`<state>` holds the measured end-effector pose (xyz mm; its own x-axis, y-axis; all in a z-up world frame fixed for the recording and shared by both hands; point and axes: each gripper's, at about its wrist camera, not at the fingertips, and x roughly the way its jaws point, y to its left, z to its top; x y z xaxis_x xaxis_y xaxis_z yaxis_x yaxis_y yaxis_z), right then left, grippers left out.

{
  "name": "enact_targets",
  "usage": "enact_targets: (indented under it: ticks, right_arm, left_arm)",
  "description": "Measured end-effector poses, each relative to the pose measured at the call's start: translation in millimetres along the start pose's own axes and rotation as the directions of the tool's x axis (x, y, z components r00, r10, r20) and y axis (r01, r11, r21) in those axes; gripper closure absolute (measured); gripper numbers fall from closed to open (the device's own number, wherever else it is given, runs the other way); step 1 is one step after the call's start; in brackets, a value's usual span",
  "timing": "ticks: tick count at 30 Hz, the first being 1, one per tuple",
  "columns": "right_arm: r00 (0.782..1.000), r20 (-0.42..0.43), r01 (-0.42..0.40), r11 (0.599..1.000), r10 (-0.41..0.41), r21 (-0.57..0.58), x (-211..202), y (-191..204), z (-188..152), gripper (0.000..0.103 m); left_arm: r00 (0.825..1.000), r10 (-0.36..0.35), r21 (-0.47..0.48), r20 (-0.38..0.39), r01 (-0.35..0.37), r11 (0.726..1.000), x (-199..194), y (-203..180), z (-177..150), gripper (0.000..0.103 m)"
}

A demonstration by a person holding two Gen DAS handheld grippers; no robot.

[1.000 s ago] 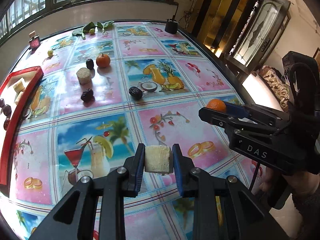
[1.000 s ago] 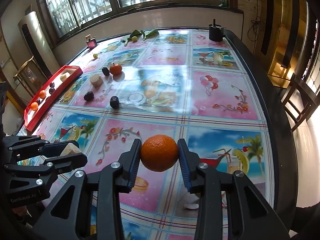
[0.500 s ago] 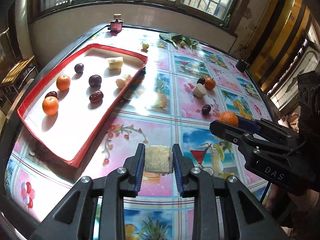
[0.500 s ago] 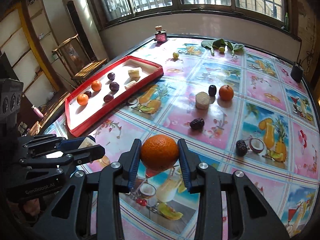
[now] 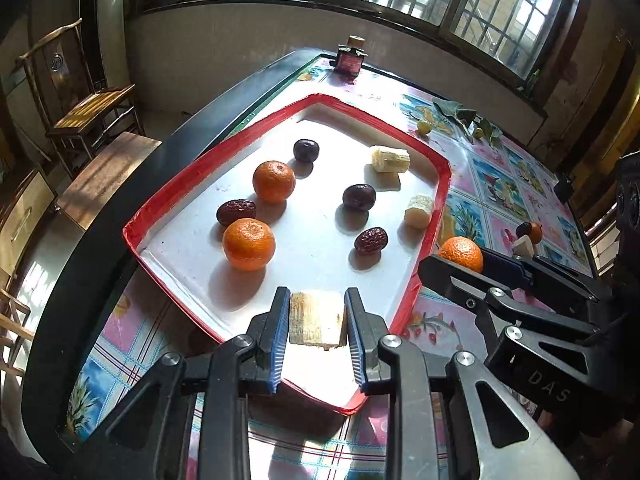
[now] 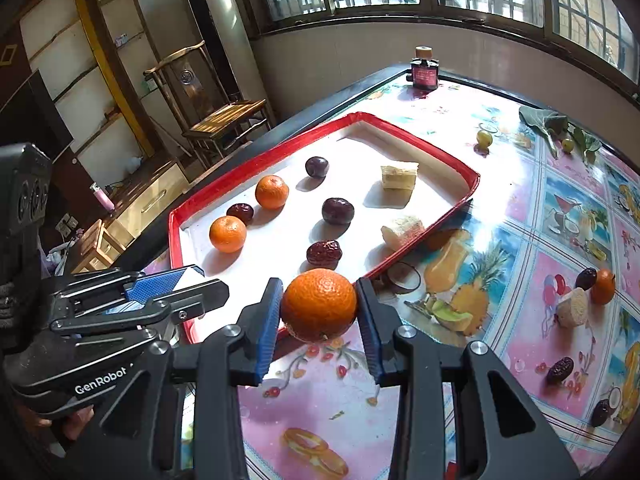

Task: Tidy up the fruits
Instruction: 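Lower the orange and white block into the tray and open both grippers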

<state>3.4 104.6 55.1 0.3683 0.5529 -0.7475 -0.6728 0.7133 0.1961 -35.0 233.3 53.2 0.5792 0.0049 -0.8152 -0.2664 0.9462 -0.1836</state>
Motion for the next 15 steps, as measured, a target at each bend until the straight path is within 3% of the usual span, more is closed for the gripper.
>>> enact_targets:
  ticks: [15]
  right_arm:
    - [0.997,-0.073,0.015,0.998,-0.019,-0.058,54,14,15,0.064]
  left_arm:
    - [0.998,0.046,-0.051,-0.041,-0.049,0.998,26,28,10,0.077]
